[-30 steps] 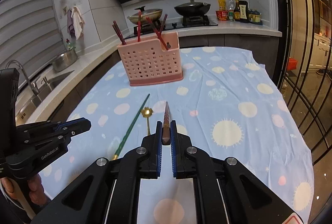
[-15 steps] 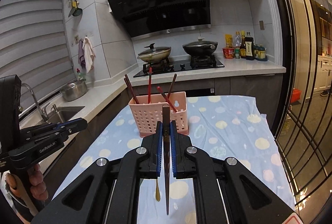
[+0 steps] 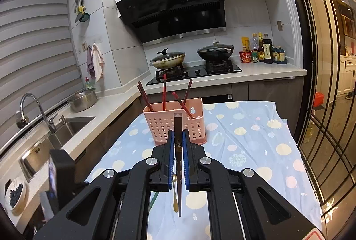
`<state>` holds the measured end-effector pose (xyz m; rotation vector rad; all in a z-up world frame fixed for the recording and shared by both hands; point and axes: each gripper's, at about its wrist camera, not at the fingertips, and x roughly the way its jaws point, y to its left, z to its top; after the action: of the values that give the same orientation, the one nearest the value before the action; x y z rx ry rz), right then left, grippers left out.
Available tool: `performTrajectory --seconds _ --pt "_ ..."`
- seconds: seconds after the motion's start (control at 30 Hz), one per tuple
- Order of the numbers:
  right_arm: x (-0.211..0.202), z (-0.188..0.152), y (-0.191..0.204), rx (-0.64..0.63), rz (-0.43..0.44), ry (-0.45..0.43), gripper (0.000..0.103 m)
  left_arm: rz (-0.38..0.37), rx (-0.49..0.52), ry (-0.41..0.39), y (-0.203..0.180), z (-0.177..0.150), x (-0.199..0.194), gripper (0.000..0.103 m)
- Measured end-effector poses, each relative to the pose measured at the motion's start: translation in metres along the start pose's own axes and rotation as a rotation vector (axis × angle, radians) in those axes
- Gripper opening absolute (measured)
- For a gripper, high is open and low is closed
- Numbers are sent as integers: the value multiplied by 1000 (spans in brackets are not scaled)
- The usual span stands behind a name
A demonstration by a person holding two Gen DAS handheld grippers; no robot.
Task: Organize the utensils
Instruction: 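Carry both chopsticks over the pink holder and lower them in with both tools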
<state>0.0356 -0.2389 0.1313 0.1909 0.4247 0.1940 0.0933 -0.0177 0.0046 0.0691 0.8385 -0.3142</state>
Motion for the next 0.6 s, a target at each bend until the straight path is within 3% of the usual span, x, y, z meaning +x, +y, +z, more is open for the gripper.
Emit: performTrajectory --seconds 0.23,0.37,0.4,0.43,0.6 --pt "-6 -7 -1 12 -7 5 7 -21 8 148 -9 -40 45 40" --pt "-5 -8 -4 21 -13 9 7 -25 8 161 -11 -47 50 28" --pt "-5 -9 -5 24 -13 10 7 -34 5 163 -11 -48 49 23" --pt "-4 -10 -5 27 -12 13 7 -44 -1 168 -10 -48 49 12" --pt "-4 -12 -7 32 -13 15 7 -75 -21 168 -6 -45 42 7"
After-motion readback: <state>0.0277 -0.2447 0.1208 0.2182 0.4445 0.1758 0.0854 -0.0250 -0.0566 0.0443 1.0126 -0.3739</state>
